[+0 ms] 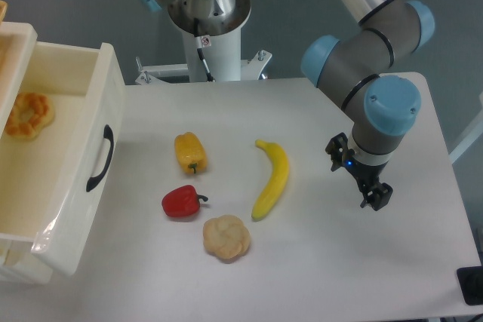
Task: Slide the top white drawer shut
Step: 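Move the gripper from beside the banana toward the open white drawer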
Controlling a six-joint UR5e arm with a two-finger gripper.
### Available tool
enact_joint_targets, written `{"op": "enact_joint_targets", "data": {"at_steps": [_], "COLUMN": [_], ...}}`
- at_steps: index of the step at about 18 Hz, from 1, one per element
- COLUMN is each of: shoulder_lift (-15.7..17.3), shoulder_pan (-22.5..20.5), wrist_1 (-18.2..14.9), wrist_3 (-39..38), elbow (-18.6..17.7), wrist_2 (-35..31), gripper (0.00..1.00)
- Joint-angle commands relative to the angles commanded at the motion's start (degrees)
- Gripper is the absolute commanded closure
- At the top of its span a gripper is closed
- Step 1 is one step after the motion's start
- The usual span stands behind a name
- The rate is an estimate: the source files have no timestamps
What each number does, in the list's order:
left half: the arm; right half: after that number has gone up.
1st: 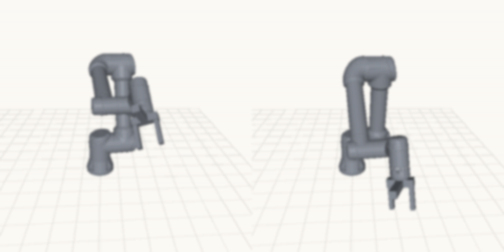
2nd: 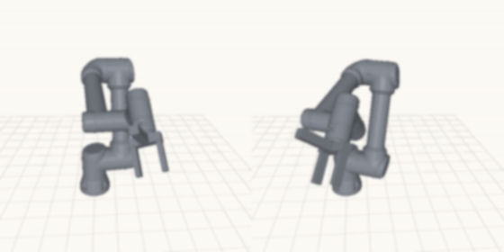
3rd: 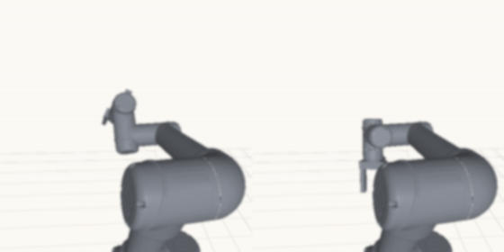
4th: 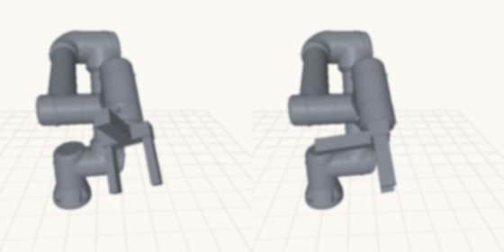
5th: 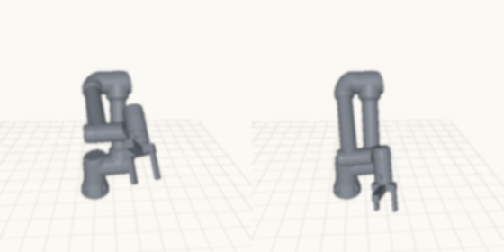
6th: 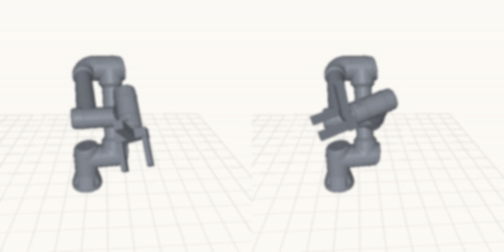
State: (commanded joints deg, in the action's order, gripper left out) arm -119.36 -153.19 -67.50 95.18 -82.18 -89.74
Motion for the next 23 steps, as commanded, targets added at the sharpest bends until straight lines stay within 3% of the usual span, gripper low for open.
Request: {"op": "enact_joint_targets", "data": {"at_steps": [5,14,21,23], "shoulder_lift": [0.26,3.86,5.54,5.71], "shoulder_pan": [0.09,0.53,3.95,5.44], "wrist_1": [-0.09,0.18,0.0,-0.09], "wrist_3": [-0.17,-1.92,-15.71,-20.45], "elbow": [-0.53,-8.07,-9.75,-10.54], "wrist_2": [-0.17,-2.45,-2.72,-2.64], "gripper": [0.0,0.0,0.0,0.07]}}
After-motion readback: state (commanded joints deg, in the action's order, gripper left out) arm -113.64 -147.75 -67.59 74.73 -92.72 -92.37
